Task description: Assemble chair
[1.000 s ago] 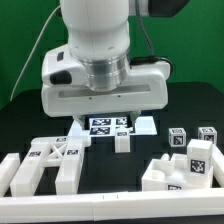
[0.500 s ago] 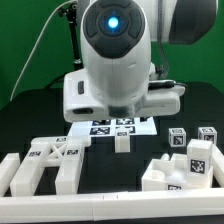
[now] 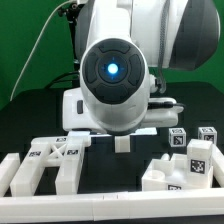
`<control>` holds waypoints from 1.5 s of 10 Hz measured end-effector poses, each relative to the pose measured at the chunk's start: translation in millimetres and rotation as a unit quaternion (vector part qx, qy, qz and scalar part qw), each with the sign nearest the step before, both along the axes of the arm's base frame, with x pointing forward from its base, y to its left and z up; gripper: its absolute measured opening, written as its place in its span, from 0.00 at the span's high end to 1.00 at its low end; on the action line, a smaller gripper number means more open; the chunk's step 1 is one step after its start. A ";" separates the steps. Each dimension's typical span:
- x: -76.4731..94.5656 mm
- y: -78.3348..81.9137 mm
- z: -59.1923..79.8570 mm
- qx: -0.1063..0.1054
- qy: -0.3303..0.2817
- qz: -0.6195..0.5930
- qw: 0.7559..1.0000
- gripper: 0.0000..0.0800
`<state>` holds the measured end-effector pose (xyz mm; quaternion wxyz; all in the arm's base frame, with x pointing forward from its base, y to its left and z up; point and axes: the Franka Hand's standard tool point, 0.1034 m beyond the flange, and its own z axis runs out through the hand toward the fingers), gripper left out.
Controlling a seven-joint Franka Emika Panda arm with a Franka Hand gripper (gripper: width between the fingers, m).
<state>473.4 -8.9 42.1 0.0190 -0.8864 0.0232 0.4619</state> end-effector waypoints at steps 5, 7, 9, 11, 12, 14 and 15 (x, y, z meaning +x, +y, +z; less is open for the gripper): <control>-13.8 -2.8 -25.4 -0.008 -0.015 -0.004 1.000 0.19; -20.4 -1.3 -29.7 -0.017 0.002 -0.011 1.000 0.19; -20.0 -2.3 -30.2 -0.018 0.000 -0.012 1.000 0.33; -20.0 -3.0 -30.2 -0.018 0.000 -0.012 1.000 0.50; -20.0 -3.1 -30.2 -0.018 0.000 -0.013 1.000 0.64; -20.0 -3.3 -30.2 -0.018 0.000 -0.013 1.000 0.64; -20.0 -3.4 -30.2 -0.018 0.000 -0.013 1.000 0.64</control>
Offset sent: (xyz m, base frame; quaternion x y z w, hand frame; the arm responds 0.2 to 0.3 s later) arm -0.0112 0.0002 -0.0163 0.0101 0.0230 0.0021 0.9997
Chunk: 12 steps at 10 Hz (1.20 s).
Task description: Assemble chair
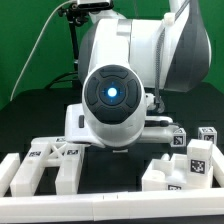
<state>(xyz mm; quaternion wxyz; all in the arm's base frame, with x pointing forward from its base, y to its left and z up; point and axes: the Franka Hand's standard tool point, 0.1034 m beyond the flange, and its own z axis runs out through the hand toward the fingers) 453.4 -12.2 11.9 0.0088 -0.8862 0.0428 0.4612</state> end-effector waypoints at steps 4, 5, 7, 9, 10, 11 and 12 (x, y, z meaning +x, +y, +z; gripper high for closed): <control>32.9 11.6 60.1 0.020 -0.018 0.008 1.000 0.64; 45.5 12.2 83.6 0.024 -0.035 0.005 0.999 0.64; 58.9 8.8 106.3 0.020 -0.047 0.015 0.999 0.64; 74.7 9.2 101.9 0.015 -0.136 0.018 0.990 0.64; 73.5 9.2 103.9 0.015 -0.168 0.017 0.986 0.64; 77.7 11.3 105.7 0.015 -0.193 0.017 0.981 0.64; 104.8 29.6 119.9 0.020 -0.252 0.012 0.968 0.64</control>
Offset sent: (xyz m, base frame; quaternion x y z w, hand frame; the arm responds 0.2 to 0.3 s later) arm 0.0441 0.0174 0.0976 0.0112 0.0156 -0.0535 0.9984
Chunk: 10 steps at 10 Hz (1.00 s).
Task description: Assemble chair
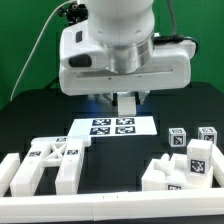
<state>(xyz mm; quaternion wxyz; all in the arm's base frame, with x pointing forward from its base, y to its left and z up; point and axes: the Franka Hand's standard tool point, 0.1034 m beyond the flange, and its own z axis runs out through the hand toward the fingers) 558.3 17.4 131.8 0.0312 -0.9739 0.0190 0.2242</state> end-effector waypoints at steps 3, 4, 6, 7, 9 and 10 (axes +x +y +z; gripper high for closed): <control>40.2 8.9 45.0 0.003 -0.115 0.002 0.993 0.64; 47.2 8.1 41.9 0.000 -0.155 -0.001 0.988 0.64; 53.3 6.5 42.8 -0.005 -0.226 -0.005 0.974 0.64; 56.6 5.5 41.3 -0.009 -0.266 -0.006 0.964 0.64; 68.8 3.9 29.3 -0.019 -0.366 -0.008 0.930 0.64; 69.1 2.3 23.0 -0.027 -0.404 -0.011 0.914 0.64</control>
Offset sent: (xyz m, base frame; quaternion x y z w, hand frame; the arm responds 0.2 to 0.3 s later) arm 0.0000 0.0000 0.0000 0.0000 0.1938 0.0000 0.9810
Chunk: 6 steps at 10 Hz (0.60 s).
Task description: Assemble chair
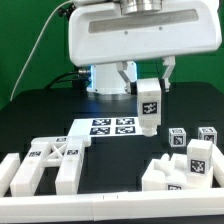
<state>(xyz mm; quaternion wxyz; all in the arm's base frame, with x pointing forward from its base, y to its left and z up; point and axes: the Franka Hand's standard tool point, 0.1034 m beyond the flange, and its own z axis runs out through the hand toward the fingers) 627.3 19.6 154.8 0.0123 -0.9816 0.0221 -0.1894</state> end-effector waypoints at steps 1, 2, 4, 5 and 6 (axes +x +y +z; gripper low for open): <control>-1.0 -0.7 -3.9 -0.009 -0.048 -0.008 0.999 0.64; -5.7 2.2 -9.6 -0.016 -0.071 -0.008 0.997 0.64; -5.7 -0.4 -10.7 -0.023 -0.086 -0.007 0.996 0.64; -5.7 -0.4 -10.9 -0.023 -0.086 -0.007 0.996 0.64; -7.2 -0.7 -12.5 -0.025 -0.091 -0.007 0.996 0.64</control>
Offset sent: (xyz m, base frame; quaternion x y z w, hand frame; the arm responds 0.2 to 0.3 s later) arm 0.0000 0.0000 0.0000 0.0000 0.0000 0.0000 1.0000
